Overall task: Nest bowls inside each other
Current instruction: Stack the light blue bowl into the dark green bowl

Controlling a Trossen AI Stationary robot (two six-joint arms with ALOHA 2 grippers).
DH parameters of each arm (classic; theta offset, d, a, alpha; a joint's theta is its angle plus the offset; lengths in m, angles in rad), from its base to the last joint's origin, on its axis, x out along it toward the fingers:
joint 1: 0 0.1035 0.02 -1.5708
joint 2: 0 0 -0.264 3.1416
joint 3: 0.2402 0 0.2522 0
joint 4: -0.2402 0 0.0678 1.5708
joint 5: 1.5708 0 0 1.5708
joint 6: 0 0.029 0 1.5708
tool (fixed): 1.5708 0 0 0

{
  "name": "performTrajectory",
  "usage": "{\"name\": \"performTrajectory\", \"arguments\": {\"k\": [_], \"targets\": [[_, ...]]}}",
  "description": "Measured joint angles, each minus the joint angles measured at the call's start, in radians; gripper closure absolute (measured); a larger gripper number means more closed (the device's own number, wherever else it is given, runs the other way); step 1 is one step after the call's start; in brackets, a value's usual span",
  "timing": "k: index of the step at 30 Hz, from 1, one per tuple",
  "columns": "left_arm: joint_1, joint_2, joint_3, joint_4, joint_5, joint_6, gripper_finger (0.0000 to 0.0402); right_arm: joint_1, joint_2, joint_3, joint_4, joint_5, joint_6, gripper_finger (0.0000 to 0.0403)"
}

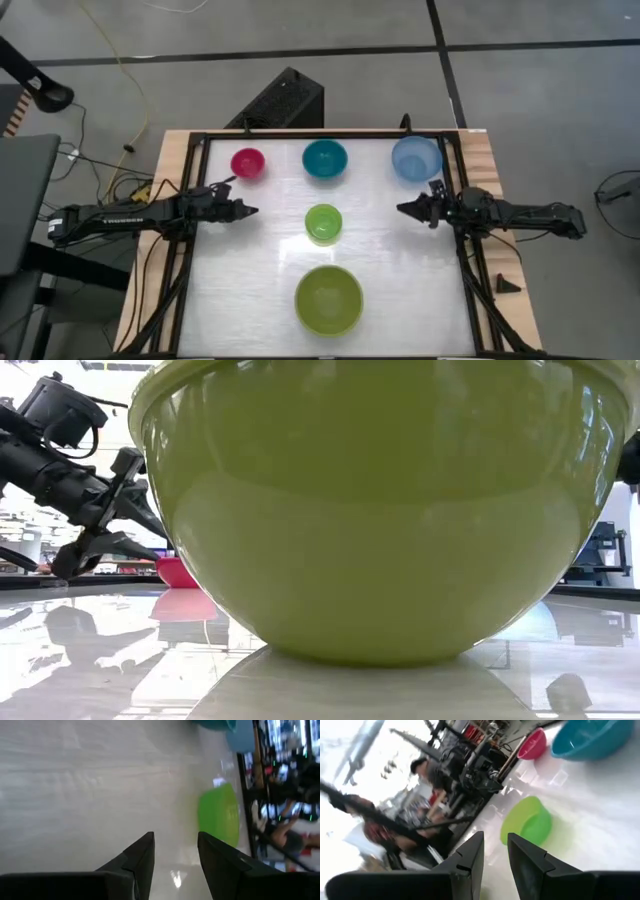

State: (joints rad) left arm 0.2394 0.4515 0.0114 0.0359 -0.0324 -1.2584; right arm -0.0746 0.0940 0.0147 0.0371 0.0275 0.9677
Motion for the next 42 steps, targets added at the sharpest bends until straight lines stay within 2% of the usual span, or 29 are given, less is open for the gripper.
{"name": "performTrajectory", "arguments": {"k": [3,7,9,11,16,19,24,28,31,34,38,42], "targets": [[0.000,0.000,0.000,-0.001,-0.027,-0.028,0.0262,0.000,0.000,0.000,0.005,0.026,0.070,0.0281],[0.001,0.000,0.000,0.007,-0.134,-0.100,0.0262,0.000,0.000,0.000,0.019,0.088,0.029,0.0281],[0.001,0.000,0.000,0.046,-0.190,-0.112,0.0262,0.000,0.000,0.000,0.086,0.136,0.016,0.0281],[0.001,0.000,0.000,0.164,-0.220,-0.057,0.0262,0.000,0.000,0.001,0.229,0.164,-0.053,0.0281],[0.001,0.000,0.005,0.606,-0.287,0.189,0.0262,-0.021,0.000,0.004,0.646,0.256,-0.308,0.0281],[0.001,0.000,0.057,0.726,-0.302,0.328,0.0262,-0.072,-0.001,0.010,0.730,0.292,-0.345,0.0281],[0.001,0.012,0.174,0.723,-0.257,0.492,0.0262,-0.172,0.063,0.092,0.685,0.225,-0.334,0.0281],[0.001,0.051,0.244,0.719,-0.232,0.574,0.0262,-0.234,0.207,0.261,0.683,0.094,-0.419,0.0281],[0.001,0.089,0.275,0.719,-0.232,0.631,0.0262,-0.271,0.345,0.447,0.540,-0.011,-0.540,0.0281],[0.006,0.130,0.296,0.718,-0.237,0.646,0.0262,-0.306,0.473,0.662,0.178,-0.081,-0.697,0.0281],[0.024,0.172,0.311,0.718,-0.198,0.627,0.0262,-0.350,0.648,0.916,-0.308,-0.083,-0.898,0.0280],[0.029,0.191,0.315,0.725,-0.173,0.618,0.0262,-0.424,0.794,1.072,-0.647,-0.059,-1.018,0.0271]]}}
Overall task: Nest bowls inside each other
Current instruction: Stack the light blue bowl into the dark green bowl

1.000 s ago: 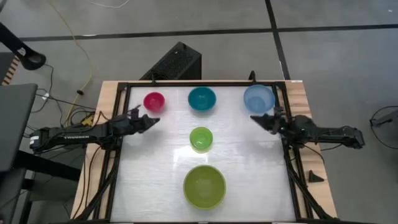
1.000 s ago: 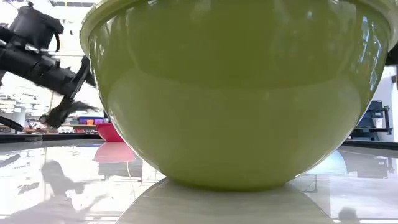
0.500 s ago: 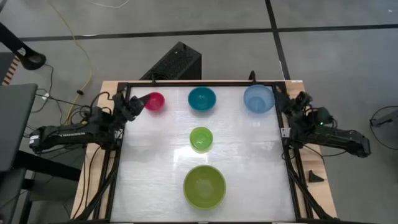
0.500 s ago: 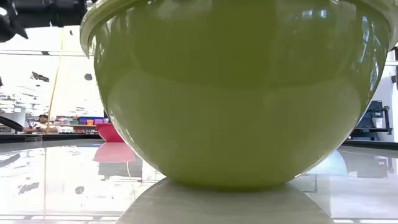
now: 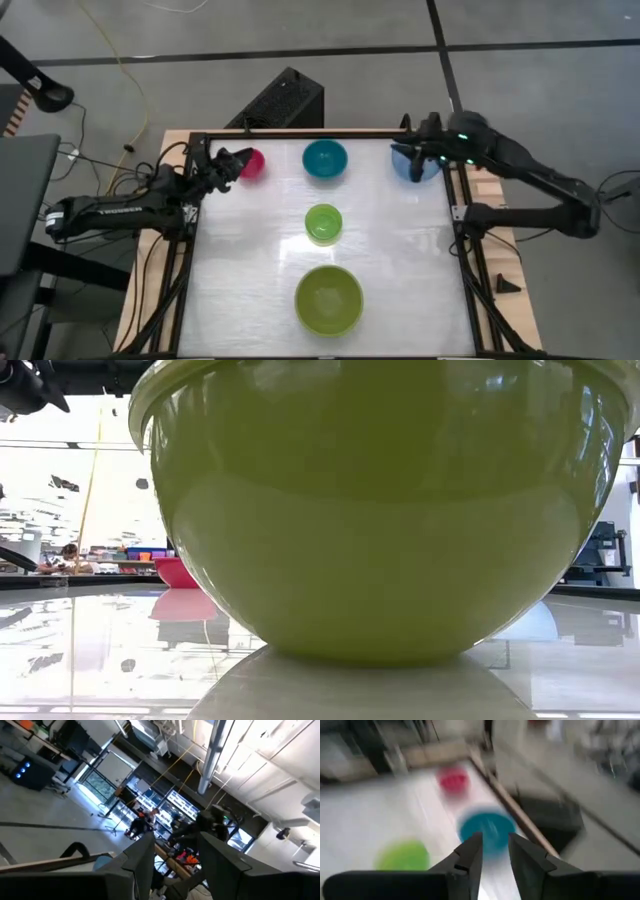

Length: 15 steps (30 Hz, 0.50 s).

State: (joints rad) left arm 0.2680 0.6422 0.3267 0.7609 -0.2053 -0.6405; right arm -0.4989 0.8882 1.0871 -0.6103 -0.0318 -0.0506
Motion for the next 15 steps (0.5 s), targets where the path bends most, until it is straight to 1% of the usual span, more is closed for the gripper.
{"name": "performTrajectory", "arguments": {"k": [2,7,12,15], "targets": [[0.000,0.000,0.000,0.003,0.007,0.000,0.0262,-0.037,0.059,0.036,-0.133,0.000,-0.042,0.0259],[0.000,-0.001,0.001,0.009,0.017,-0.001,0.0262,-0.130,0.174,0.048,-0.346,0.004,-0.140,0.0213],[0.000,-0.001,0.001,0.010,0.035,-0.003,0.0262,-0.218,0.274,0.048,-0.438,-0.069,-0.189,0.0167],[0.000,-0.001,0.001,0.013,0.035,-0.003,0.0262,-0.251,0.334,0.049,-0.467,-0.073,-0.231,0.0159]]}}
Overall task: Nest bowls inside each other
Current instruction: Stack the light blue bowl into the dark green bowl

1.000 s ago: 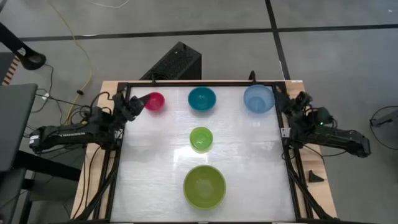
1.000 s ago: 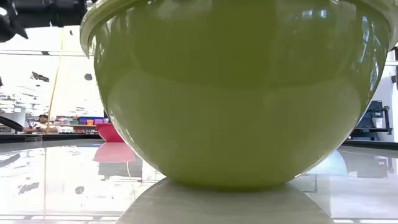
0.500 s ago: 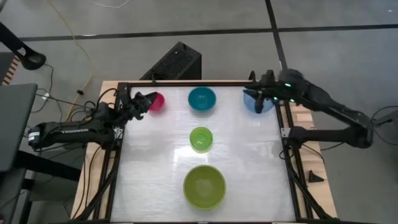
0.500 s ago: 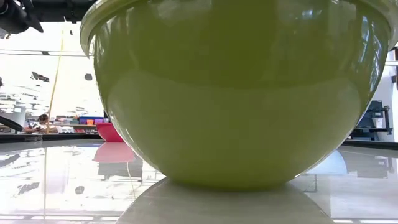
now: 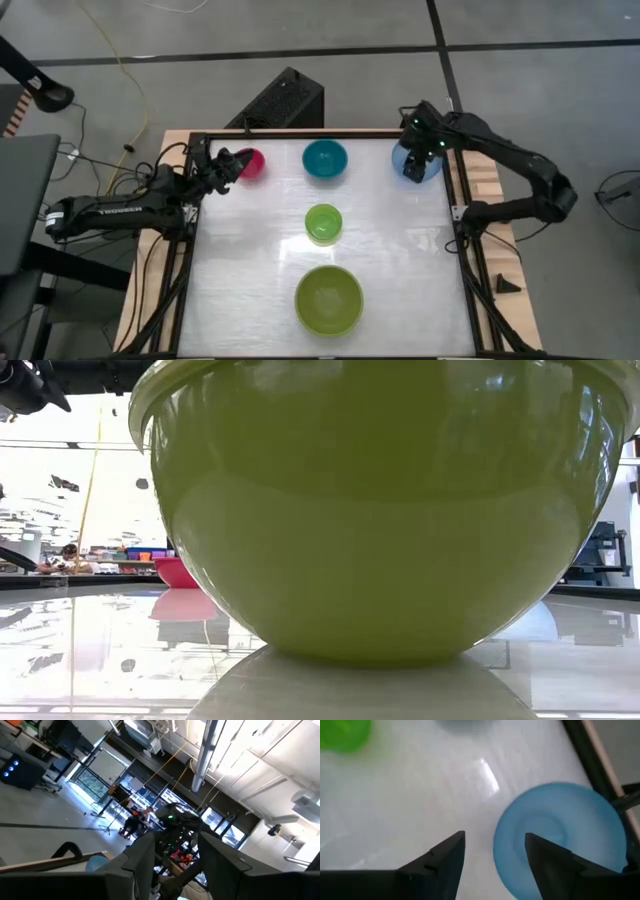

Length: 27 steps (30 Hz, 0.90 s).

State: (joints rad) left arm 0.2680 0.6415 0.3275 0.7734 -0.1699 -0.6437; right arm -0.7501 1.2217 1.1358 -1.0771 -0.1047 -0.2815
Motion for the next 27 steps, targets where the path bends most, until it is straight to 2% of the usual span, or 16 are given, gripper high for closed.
{"name": "performTrajectory", "arguments": {"k": [5,13,17,27], "targets": [[0.000,0.000,0.000,0.004,0.000,0.000,0.0262,-0.060,0.096,0.000,0.000,-0.007,-0.037,0.0159],[0.000,0.000,0.000,0.006,0.028,-0.016,0.0262,-0.130,0.232,0.000,0.001,-0.084,-0.048,0.0159],[0.000,0.000,0.000,0.006,0.029,-0.020,0.0262,-0.129,0.278,0.000,0.001,-0.135,-0.050,0.0159],[0.000,0.000,0.000,0.004,0.027,-0.015,0.0262,-0.081,0.404,-0.002,0.092,-0.128,0.025,0.0159]]}}
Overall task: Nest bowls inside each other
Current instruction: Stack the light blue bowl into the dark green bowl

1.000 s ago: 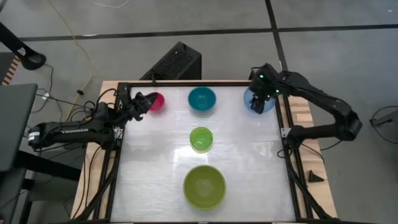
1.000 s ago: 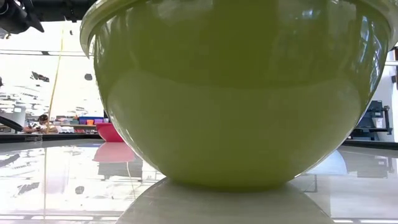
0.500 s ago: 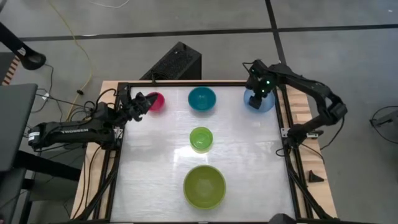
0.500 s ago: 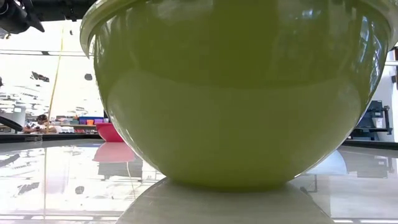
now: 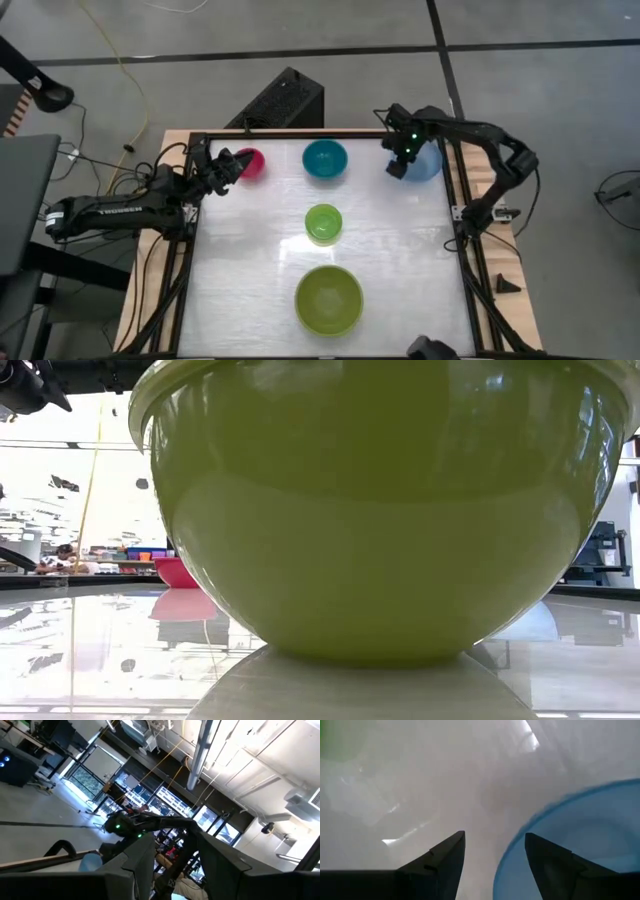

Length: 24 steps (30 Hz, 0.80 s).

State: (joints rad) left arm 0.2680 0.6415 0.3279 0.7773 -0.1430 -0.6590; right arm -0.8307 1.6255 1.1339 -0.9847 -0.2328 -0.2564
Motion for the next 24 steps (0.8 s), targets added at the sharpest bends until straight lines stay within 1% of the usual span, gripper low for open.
{"name": "performTrajectory", "arguments": {"k": [5,8,11,13,15,17,21,24], "targets": [[0.000,0.000,0.000,0.000,-0.001,0.000,0.0262,-0.001,0.102,0.000,0.010,0.087,0.053,0.0161],[0.000,0.000,0.000,0.000,-0.001,0.000,0.0262,-0.002,0.155,0.000,0.003,0.100,0.065,0.0178],[0.000,0.000,0.000,0.000,-0.002,-0.005,0.0262,0.007,0.177,0.000,-0.016,0.099,0.068,0.0228],[0.000,0.000,0.000,0.000,-0.002,-0.008,0.0262,0.016,0.171,0.001,-0.024,0.081,0.072,0.0278],[0.000,0.000,0.000,0.000,-0.002,-0.008,0.0262,0.030,0.144,0.002,-0.030,0.069,0.079,0.0329],[0.000,0.000,0.000,-0.001,-0.002,-0.008,0.0262,0.044,0.100,0.004,-0.020,0.052,0.075,0.0362],[0.000,0.000,0.000,-0.002,-0.003,-0.003,0.0262,0.069,-0.027,0.000,-0.004,-0.018,0.063,0.0370],[0.000,0.000,0.000,-0.005,-0.003,0.000,0.0262,0.088,-0.150,-0.004,-0.012,-0.113,0.103,0.0369]]}}
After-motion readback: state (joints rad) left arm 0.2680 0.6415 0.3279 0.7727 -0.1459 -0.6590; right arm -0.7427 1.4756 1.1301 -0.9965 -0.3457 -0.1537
